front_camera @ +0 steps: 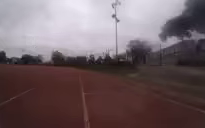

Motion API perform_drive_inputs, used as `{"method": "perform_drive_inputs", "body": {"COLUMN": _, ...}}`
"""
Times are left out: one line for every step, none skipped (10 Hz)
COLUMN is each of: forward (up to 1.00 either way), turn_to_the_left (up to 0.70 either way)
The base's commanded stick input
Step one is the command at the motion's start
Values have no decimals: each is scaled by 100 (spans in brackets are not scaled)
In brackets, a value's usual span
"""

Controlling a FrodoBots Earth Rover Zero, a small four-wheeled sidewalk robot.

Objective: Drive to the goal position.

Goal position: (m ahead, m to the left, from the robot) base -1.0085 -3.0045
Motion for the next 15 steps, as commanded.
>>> {"method": "perform_drive_inputs", "body": {"forward": 45, "turn_to_the_left": 0}}
{"method": "perform_drive_inputs", "body": {"forward": 45, "turn_to_the_left": 0}}
{"method": "perform_drive_inputs", "body": {"forward": 45, "turn_to_the_left": 0}}
{"method": "perform_drive_inputs", "body": {"forward": 45, "turn_to_the_left": 0}}
{"method": "perform_drive_inputs", "body": {"forward": 45, "turn_to_the_left": 0}}
{"method": "perform_drive_inputs", "body": {"forward": 45, "turn_to_the_left": 0}}
{"method": "perform_drive_inputs", "body": {"forward": 45, "turn_to_the_left": 0}}
{"method": "perform_drive_inputs", "body": {"forward": 45, "turn_to_the_left": 0}}
{"method": "perform_drive_inputs", "body": {"forward": 45, "turn_to_the_left": 0}}
{"method": "perform_drive_inputs", "body": {"forward": 45, "turn_to_the_left": 0}}
{"method": "perform_drive_inputs", "body": {"forward": 45, "turn_to_the_left": 5}}
{"method": "perform_drive_inputs", "body": {"forward": 45, "turn_to_the_left": 24}}
{"method": "perform_drive_inputs", "body": {"forward": 45, "turn_to_the_left": 27}}
{"method": "perform_drive_inputs", "body": {"forward": 45, "turn_to_the_left": 27}}
{"method": "perform_drive_inputs", "body": {"forward": 45, "turn_to_the_left": 27}}
